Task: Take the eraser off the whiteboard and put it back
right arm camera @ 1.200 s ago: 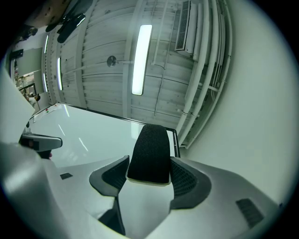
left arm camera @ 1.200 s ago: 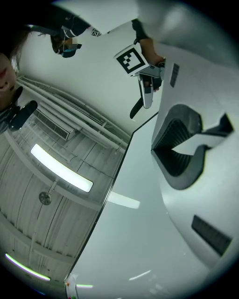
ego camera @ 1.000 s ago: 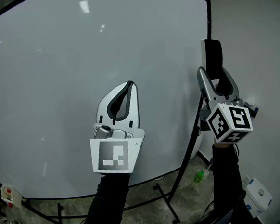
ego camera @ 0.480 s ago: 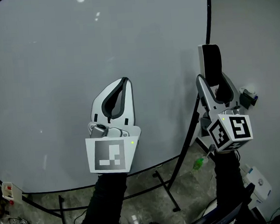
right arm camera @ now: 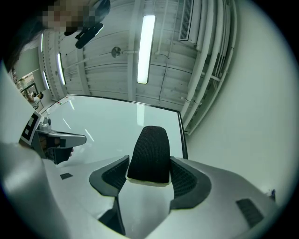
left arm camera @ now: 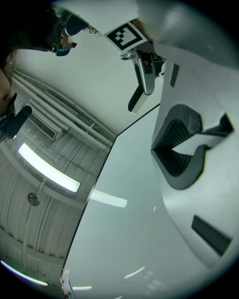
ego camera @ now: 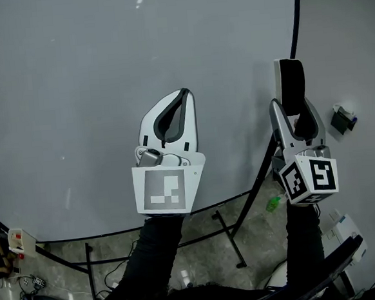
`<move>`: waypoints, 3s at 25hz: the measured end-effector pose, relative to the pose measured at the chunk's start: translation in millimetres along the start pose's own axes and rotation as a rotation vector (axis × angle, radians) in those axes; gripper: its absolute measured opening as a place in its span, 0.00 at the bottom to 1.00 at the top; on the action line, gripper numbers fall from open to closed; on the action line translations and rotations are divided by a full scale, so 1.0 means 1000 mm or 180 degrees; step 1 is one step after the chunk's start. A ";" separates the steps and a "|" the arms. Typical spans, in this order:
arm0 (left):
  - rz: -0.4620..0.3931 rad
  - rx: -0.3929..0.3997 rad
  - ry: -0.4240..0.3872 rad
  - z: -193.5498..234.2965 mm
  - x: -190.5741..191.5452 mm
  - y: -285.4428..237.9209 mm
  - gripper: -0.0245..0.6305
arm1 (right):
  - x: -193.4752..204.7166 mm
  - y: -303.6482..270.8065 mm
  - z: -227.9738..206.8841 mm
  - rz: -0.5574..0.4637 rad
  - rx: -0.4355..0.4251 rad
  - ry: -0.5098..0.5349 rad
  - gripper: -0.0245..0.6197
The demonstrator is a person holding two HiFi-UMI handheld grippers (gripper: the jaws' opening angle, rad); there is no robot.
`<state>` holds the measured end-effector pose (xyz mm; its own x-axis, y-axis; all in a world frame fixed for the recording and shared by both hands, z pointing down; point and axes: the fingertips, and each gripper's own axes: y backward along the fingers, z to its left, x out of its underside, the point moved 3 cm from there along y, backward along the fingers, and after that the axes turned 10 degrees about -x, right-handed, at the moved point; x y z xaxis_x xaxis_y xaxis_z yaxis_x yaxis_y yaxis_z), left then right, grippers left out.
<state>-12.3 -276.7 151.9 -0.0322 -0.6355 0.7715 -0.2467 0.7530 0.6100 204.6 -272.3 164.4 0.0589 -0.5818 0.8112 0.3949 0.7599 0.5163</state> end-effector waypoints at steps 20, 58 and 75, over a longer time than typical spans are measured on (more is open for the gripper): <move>0.0323 0.0070 0.0016 -0.002 0.049 0.038 0.05 | 0.067 0.030 0.042 0.0293 -0.0115 -0.0322 0.47; 0.0604 0.0123 -0.0025 -0.008 0.079 0.051 0.05 | 0.244 0.083 0.089 0.1430 -0.0111 -0.0852 0.47; 0.0585 0.0099 -0.0024 -0.004 0.079 0.049 0.05 | 0.267 0.060 0.083 0.1510 -0.0145 -0.0898 0.47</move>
<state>-22.9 -289.5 243.9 -0.0866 -0.4890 0.8680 -0.2659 0.8510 0.4529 167.9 -357.8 434.8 -0.0054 -0.0736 0.9973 0.4245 0.9028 0.0690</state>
